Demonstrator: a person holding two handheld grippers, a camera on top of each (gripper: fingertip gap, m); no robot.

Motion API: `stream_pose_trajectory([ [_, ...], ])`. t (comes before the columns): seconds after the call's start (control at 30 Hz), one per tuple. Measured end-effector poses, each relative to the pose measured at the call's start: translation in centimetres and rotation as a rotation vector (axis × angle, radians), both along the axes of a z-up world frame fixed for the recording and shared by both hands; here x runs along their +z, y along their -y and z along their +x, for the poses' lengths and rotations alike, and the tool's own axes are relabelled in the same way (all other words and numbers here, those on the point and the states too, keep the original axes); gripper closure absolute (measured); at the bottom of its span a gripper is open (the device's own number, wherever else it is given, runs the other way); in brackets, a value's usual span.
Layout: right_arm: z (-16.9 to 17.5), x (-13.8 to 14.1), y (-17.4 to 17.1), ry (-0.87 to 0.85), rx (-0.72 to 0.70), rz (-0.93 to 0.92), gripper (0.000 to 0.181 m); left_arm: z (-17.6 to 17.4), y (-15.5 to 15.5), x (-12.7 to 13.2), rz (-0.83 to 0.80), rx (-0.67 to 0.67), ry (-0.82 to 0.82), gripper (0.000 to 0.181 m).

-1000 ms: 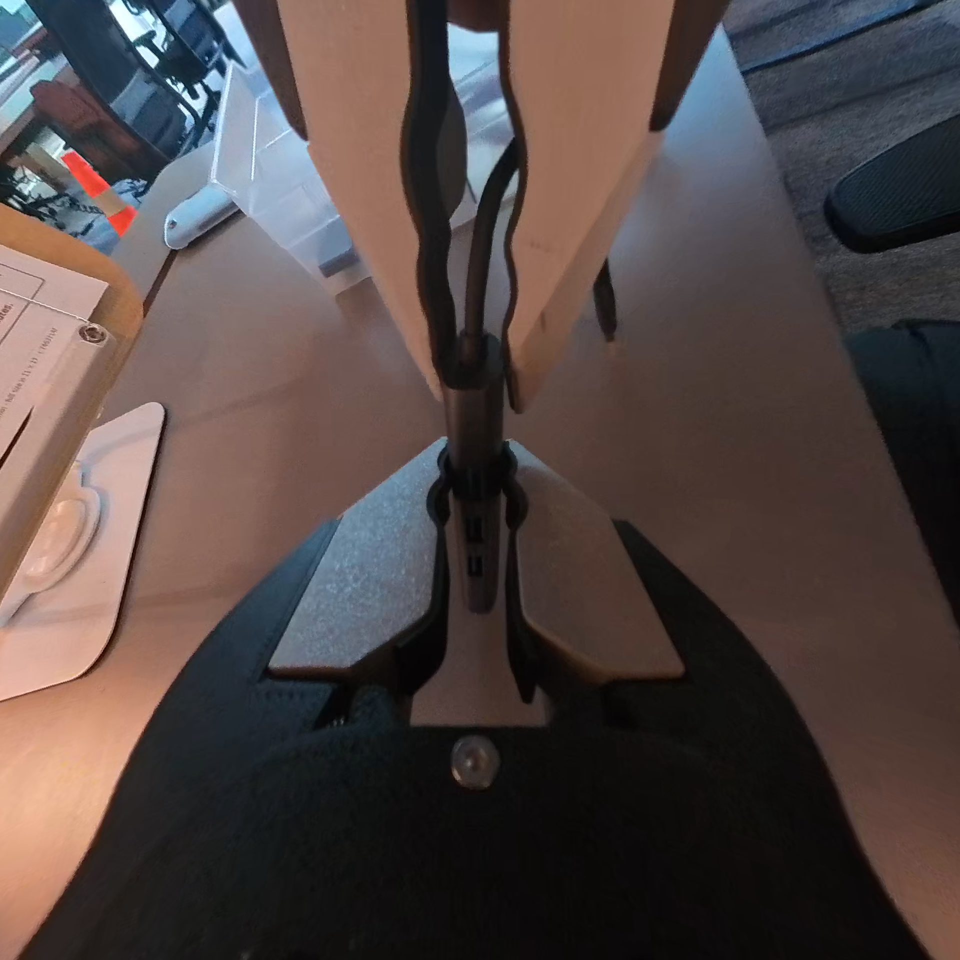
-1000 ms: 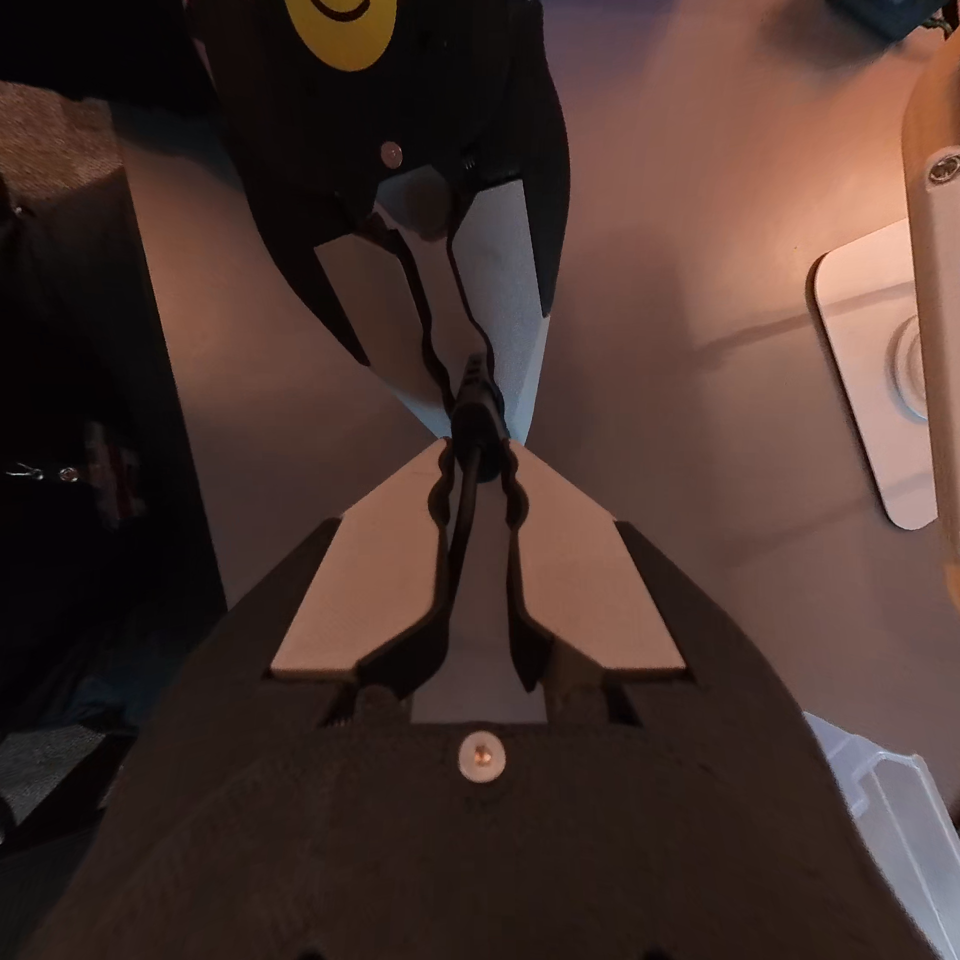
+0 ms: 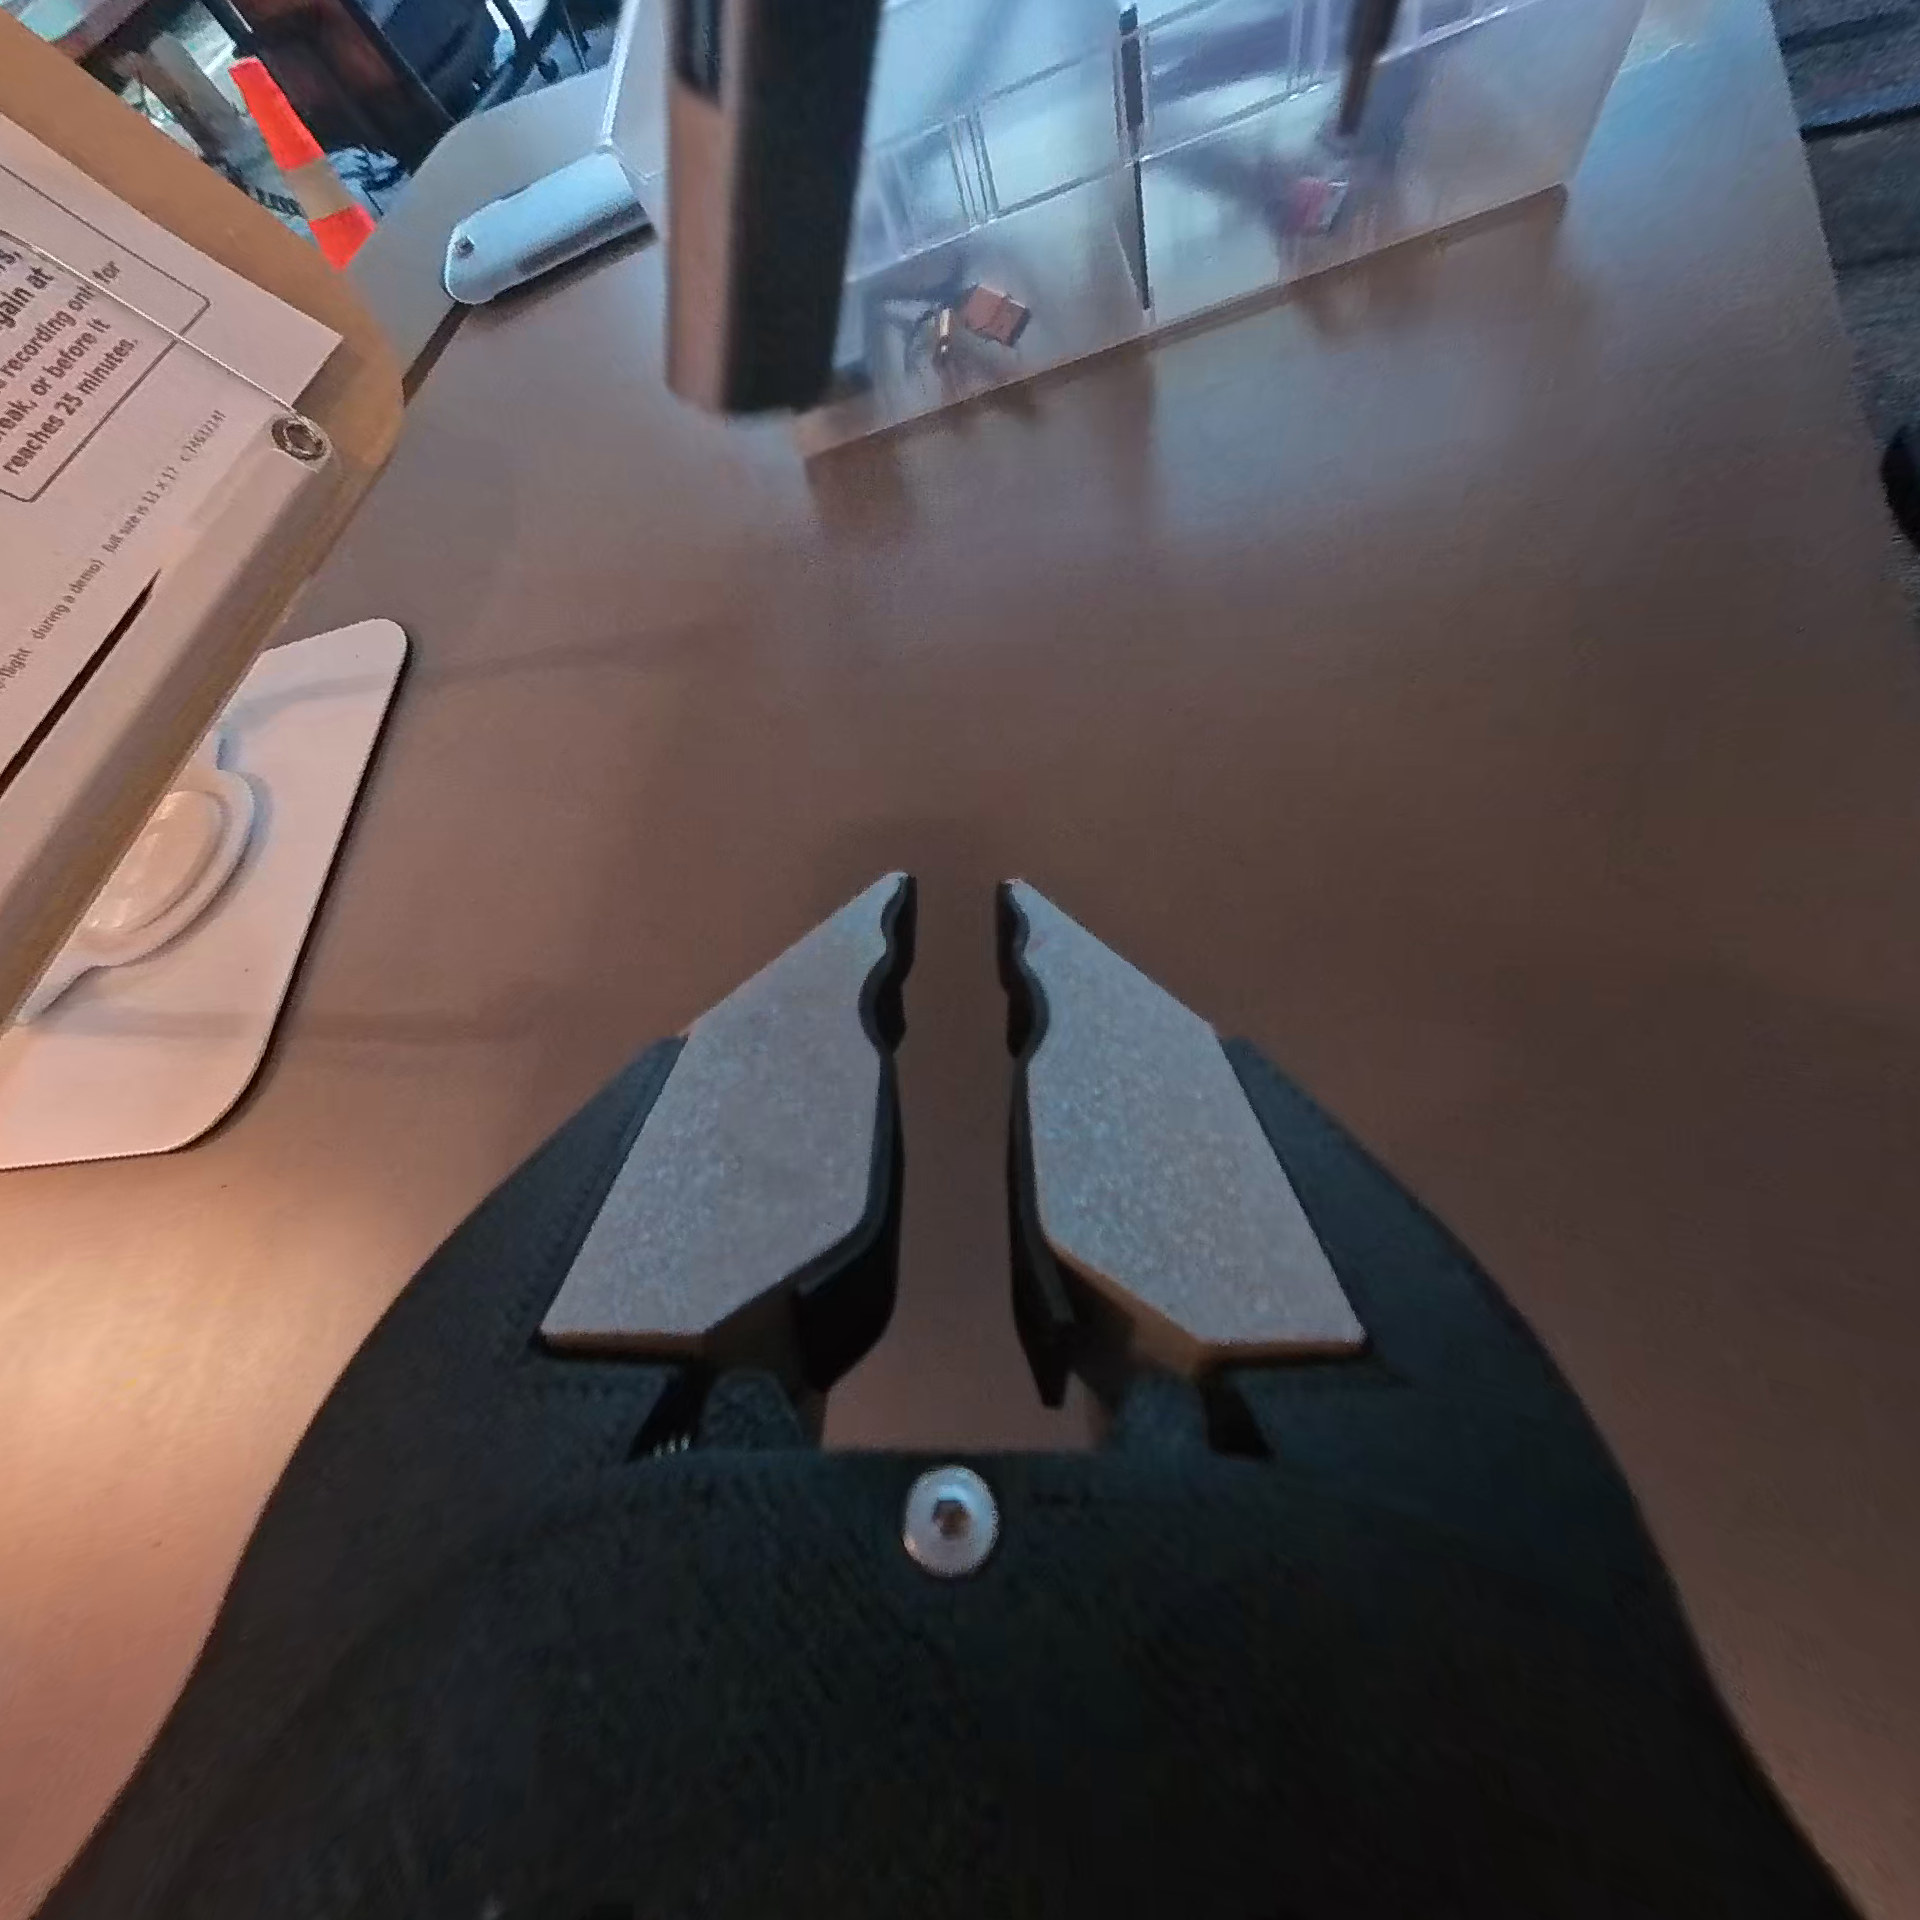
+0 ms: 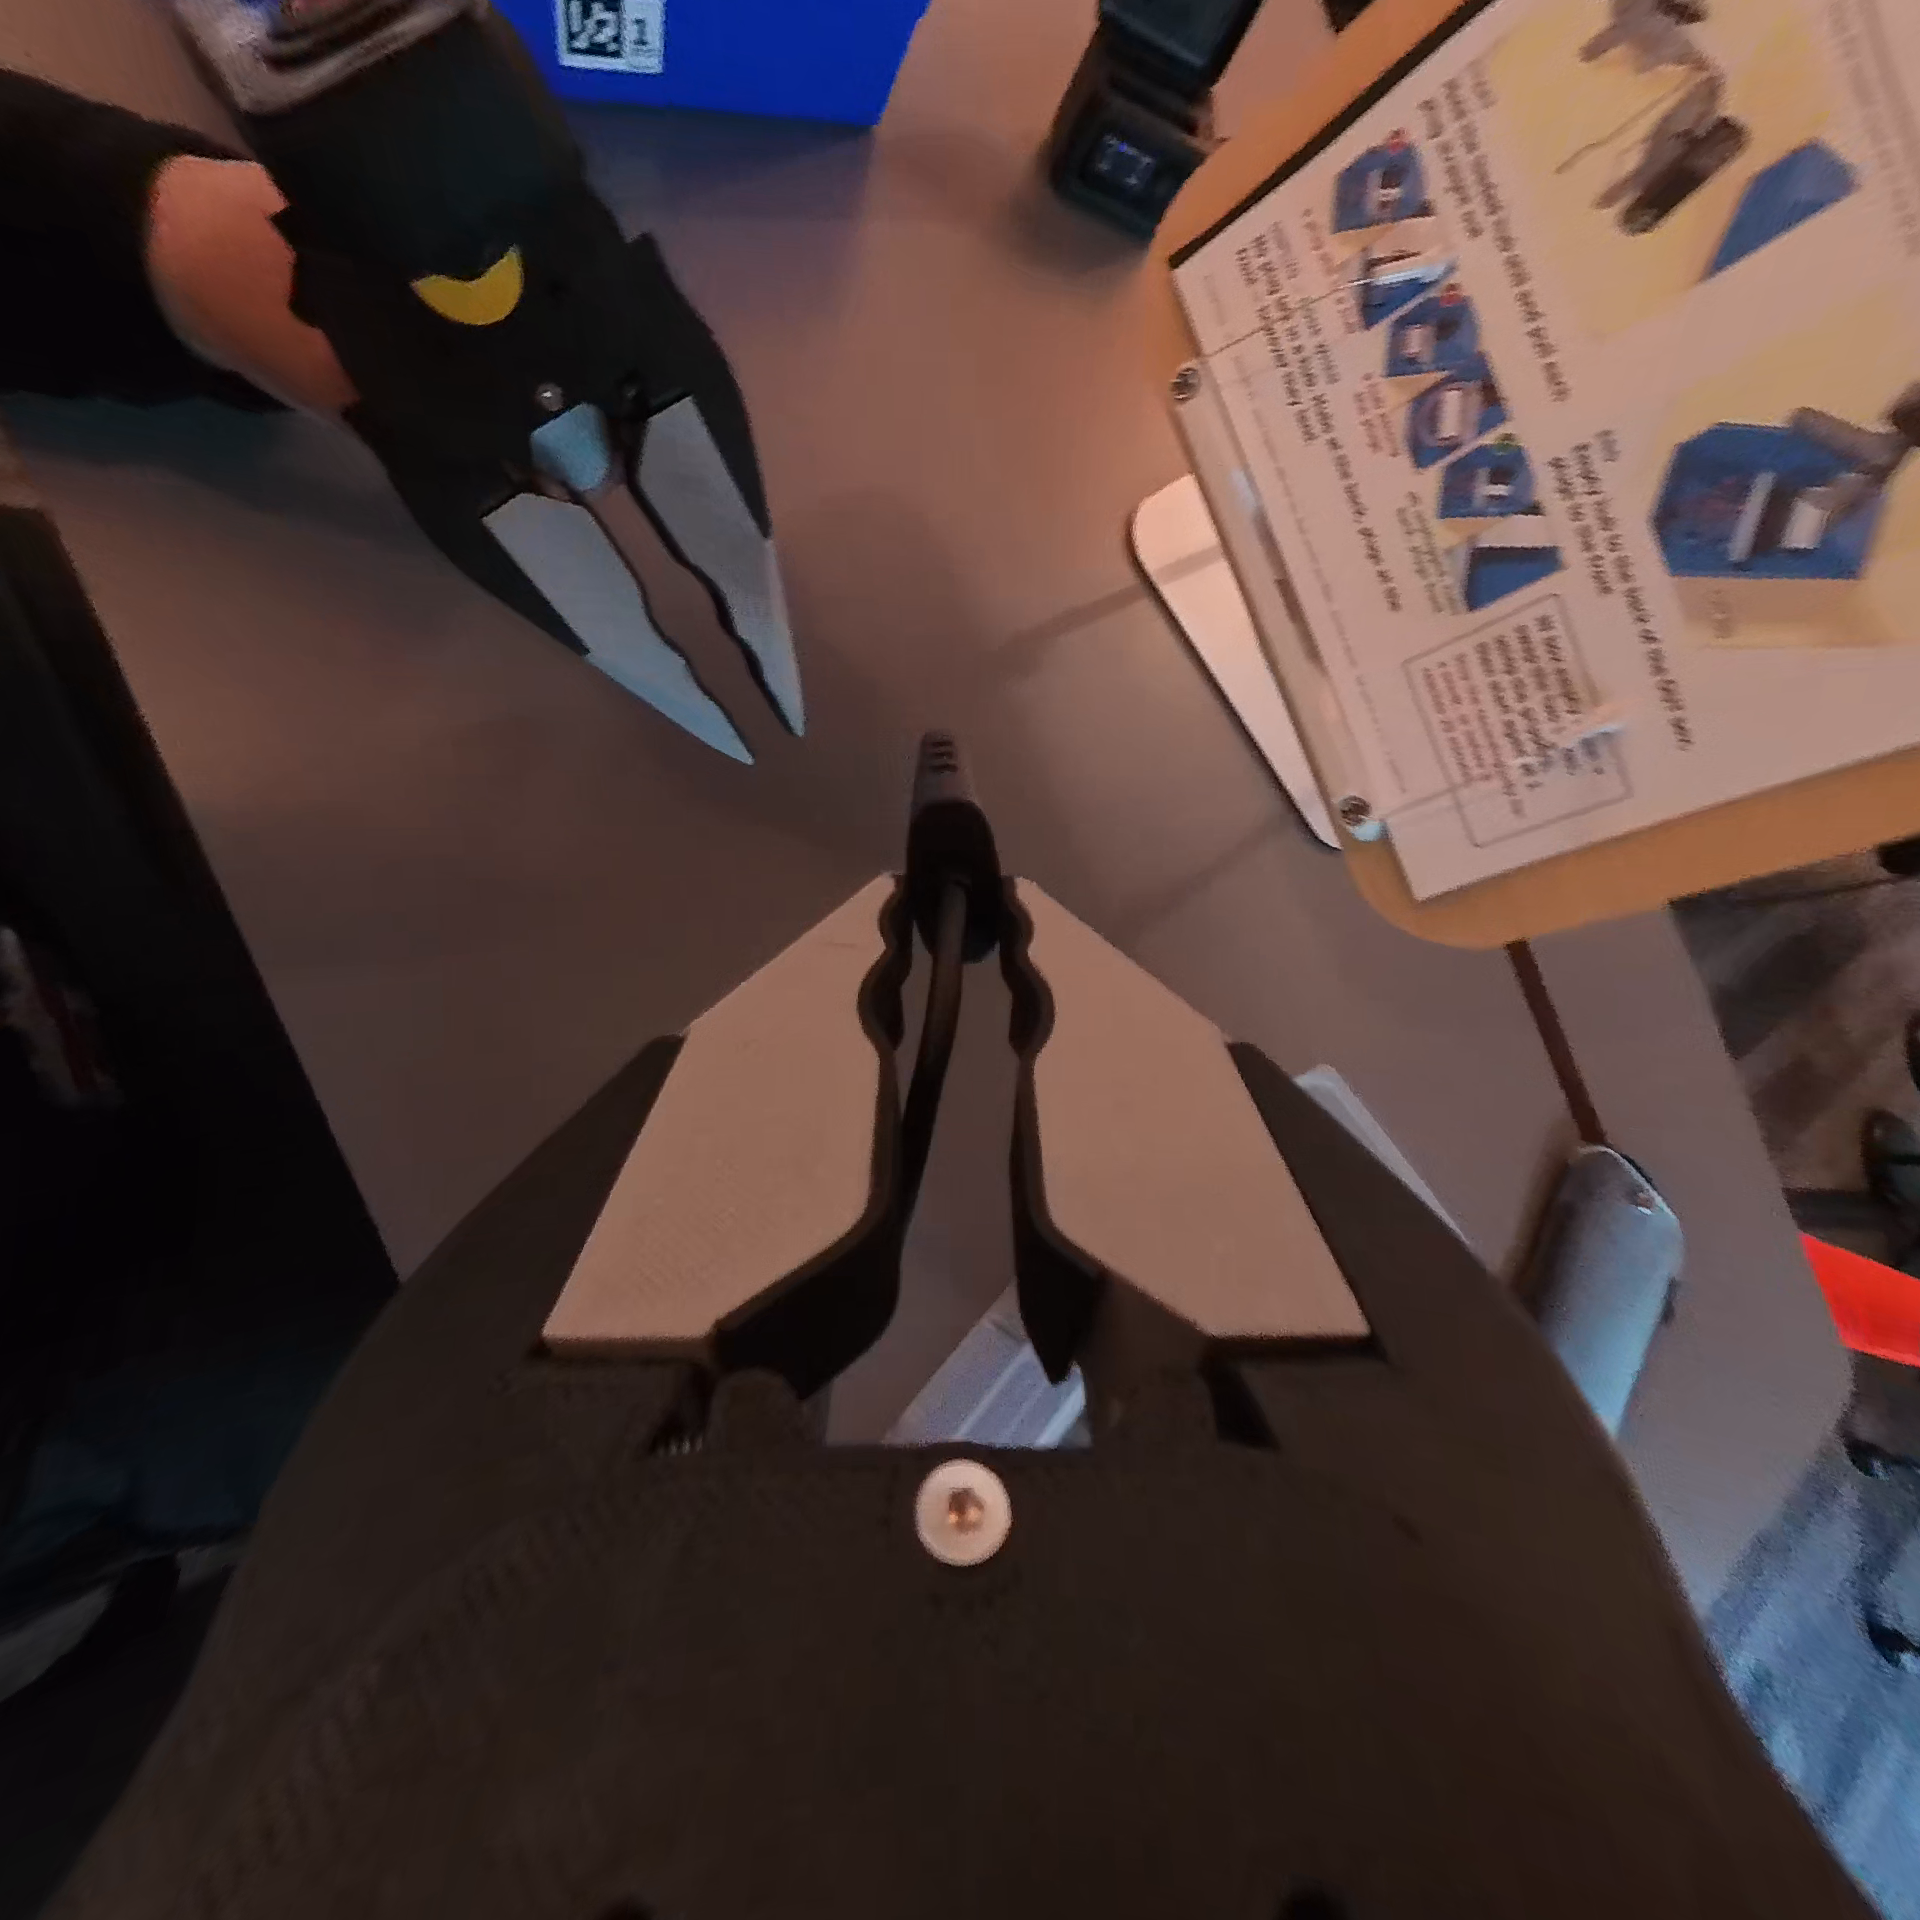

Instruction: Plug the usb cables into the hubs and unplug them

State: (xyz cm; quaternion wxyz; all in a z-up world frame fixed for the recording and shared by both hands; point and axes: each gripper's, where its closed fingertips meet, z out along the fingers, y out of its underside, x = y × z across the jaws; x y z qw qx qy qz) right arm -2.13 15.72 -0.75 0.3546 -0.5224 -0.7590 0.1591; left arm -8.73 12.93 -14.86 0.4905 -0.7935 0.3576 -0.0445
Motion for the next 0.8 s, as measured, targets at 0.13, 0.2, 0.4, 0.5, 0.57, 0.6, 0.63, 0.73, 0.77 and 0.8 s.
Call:
stream_pose_trajectory([
  [0.13,1.2,2.2,-2.1,-0.042,-0.066,0.042,0.168,-0.1,0.0,-0.1,-0.001,0.002,-0.004,0.169],
  [0.2,1.8,3.2,-3.2,-0.065,-0.099,0.054,0.168,-0.1,0.0,-0.1,0.000,0.002,-0.008,0.169],
  [0.4,4.0,5.4,-6.8,-0.112,-0.202,0.075,0.168,0.0,0.0,-0.3,-0.002,-0.001,-0.021,0.170],
  [0.5,5.4,5.8,-9.6,-0.110,-0.285,0.103,0.168,0.0,0.0,-0.4,-0.003,-0.002,-0.027,0.171],
  [0.57,6.5,5.7,-11.6,-0.097,-0.342,0.123,0.168,-0.1,0.0,-0.4,0.000,0.002,-0.034,0.171],
  [0.6,6.9,5.5,-12.6,-0.087,-0.368,0.133,0.168,-0.1,-0.1,-0.4,0.000,0.003,-0.034,0.172],
  [0.63,7.3,5.3,-13.5,-0.073,-0.393,0.144,0.168,-0.1,-0.1,-0.4,-0.002,0.004,-0.033,0.172],
  [0.73,8.3,4.7,-16.3,-0.020,-0.453,0.192,0.168,-0.1,-0.1,-0.6,-0.009,0.006,-0.033,0.172],
  [0.77,8.6,4.4,-17.3,0.009,-0.469,0.222,0.168,-0.1,-0.1,-0.7,-0.011,0.006,-0.034,0.172],
  [0.8,8.9,4.1,-18.2,0.048,-0.480,0.258,0.168,-0.1,-0.1,-0.7,-0.014,0.005,-0.034,0.172],
])
